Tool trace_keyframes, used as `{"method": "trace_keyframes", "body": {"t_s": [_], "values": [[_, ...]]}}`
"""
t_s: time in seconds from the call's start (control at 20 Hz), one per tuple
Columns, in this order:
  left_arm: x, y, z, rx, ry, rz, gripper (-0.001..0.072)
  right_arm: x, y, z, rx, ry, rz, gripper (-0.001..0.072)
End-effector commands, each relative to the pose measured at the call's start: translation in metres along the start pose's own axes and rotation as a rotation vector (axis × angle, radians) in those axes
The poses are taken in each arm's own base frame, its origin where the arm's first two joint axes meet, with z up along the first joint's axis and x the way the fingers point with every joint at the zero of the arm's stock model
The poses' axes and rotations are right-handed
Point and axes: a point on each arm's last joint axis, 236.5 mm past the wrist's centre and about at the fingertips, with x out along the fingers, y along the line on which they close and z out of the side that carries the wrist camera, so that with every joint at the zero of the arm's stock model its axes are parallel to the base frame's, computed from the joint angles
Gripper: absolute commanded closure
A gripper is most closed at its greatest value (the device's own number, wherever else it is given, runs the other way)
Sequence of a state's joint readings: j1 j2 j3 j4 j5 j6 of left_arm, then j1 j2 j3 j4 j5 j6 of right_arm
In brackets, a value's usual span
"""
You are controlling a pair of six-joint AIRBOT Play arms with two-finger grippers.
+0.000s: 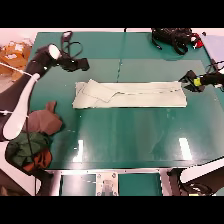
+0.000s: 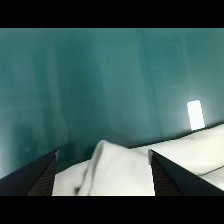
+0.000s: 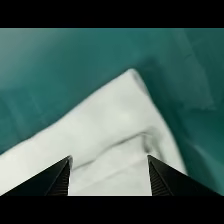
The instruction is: Fold the shirts.
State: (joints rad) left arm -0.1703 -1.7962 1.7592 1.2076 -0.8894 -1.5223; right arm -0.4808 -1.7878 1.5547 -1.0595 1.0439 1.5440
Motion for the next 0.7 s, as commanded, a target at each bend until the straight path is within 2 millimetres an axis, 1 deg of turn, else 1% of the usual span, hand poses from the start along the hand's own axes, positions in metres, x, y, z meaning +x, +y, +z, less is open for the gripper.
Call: {"method": "trace_keyframes", "body": {"t_s": [0.0, 0.05, 0.1, 0.2, 0.3, 0.4, 0.5, 0.55, 0.6, 0.65], "values": [[-0.02, 0.021, -0.017, -0.068, 0.131, 0.0, 0.0065, -0.013, -0.041, -0.006, -0.04, 0.074, -0.014, 0.0162], [-0.023, 0.019, -0.029, -0.067, 0.182, -0.006, 0.0065, -0.011, -0.051, -0.01, -0.042, 0.102, -0.005, 0.0163], [-0.024, 0.016, -0.038, -0.071, 0.223, -0.015, 0.0065, -0.006, -0.057, -0.014, -0.045, 0.124, 0.014, 0.0163], [-0.027, 0.003, -0.048, -0.094, 0.268, -0.065, 0.0065, 0.01, -0.063, -0.026, -0.056, 0.18, 0.067, 0.0163], [-0.029, -0.01, -0.048, -0.12, 0.274, -0.12, 0.0065, 0.028, -0.059, -0.041, -0.055, 0.241, 0.137, 0.0163], [-0.03, -0.021, -0.046, -0.13, 0.269, -0.165, 0.0066, 0.045, -0.049, -0.048, -0.026, 0.265, 0.207, 0.0163], [-0.03, -0.026, -0.047, -0.12, 0.271, -0.179, 0.0066, 0.054, -0.037, -0.052, -0.002, 0.279, 0.273, 0.0171], [-0.029, -0.029, -0.048, -0.113, 0.273, -0.182, 0.0067, 0.055, -0.034, -0.053, 0.001, 0.279, 0.283, 0.0246], [-0.029, -0.033, -0.049, -0.107, 0.275, -0.186, 0.0067, 0.055, -0.03, -0.052, -0.007, 0.278, 0.284, 0.035], [-0.027, -0.038, -0.05, -0.099, 0.277, -0.192, 0.0067, 0.054, -0.027, -0.05, -0.016, 0.276, 0.288, 0.0499]]}}
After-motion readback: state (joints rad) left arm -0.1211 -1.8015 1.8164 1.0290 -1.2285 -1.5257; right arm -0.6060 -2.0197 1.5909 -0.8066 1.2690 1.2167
